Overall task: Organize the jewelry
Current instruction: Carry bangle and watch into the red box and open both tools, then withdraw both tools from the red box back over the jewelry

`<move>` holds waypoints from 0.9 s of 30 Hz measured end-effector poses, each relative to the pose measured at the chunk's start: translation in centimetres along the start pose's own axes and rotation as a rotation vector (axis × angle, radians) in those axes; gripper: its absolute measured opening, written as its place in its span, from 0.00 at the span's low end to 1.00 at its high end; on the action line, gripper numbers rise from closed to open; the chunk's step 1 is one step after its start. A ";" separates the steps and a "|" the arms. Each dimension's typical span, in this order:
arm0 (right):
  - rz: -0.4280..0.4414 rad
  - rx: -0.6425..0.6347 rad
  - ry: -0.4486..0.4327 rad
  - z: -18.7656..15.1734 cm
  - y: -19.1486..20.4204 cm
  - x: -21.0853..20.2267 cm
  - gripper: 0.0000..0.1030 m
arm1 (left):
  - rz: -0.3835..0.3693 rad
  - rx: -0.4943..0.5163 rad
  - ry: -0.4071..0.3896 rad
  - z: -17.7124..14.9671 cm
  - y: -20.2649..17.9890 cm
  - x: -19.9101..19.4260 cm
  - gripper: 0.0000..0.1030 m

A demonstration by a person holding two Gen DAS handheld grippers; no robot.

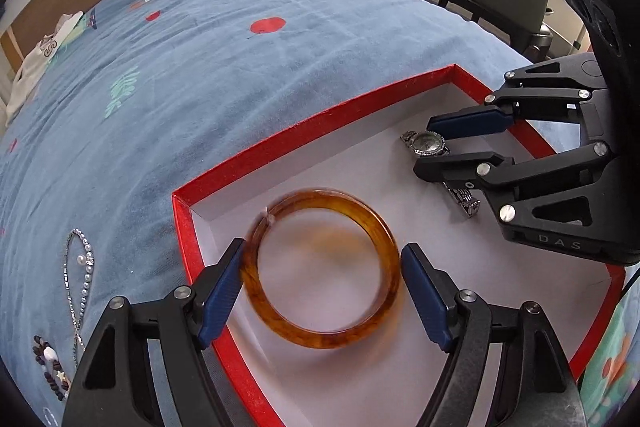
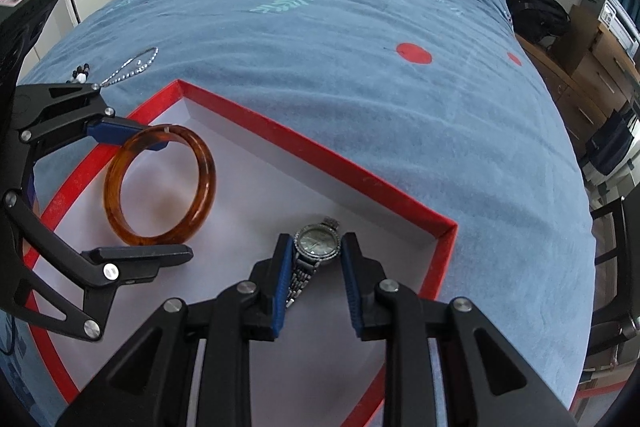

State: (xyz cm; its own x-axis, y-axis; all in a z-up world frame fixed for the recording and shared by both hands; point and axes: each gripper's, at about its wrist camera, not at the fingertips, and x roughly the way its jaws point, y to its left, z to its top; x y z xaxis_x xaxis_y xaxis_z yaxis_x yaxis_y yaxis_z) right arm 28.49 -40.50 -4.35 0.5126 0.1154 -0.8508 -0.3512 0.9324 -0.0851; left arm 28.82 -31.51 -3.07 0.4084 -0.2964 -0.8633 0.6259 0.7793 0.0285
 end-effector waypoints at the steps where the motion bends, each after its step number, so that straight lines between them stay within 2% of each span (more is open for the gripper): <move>1: 0.002 -0.005 0.002 -0.1 0.0 -0.2 0.29 | 0.002 0.003 0.003 0.1 0.1 0.1 0.74; 5: 0.005 -0.023 0.023 0.2 0.2 -0.3 0.32 | 0.018 0.024 0.017 0.2 -0.3 0.2 0.75; 9: -0.011 -0.016 0.024 0.3 0.2 -0.9 0.39 | 0.010 0.031 0.033 0.4 -0.3 0.2 0.76; 17: -0.035 0.044 0.004 -0.6 -0.7 -3.9 0.40 | -0.009 0.005 0.014 0.4 -0.2 -1.4 0.76; 22: -0.062 0.096 -0.013 -1.9 -0.6 -7.3 0.40 | -0.009 -0.011 -0.040 0.0 -0.1 -5.2 0.76; 27: -0.079 0.165 -0.040 -3.4 0.4 -12.0 0.40 | 0.003 -0.073 -0.117 -2.3 1.8 -11.6 0.76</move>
State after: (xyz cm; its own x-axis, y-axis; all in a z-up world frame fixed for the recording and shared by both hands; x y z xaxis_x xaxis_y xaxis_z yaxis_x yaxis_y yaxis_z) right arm 19.51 -42.67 4.05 0.5654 0.0504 -0.8233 -0.1775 0.9822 -0.0618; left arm 23.65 -25.42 5.80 0.4876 -0.3528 -0.7986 0.5760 0.8174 -0.0093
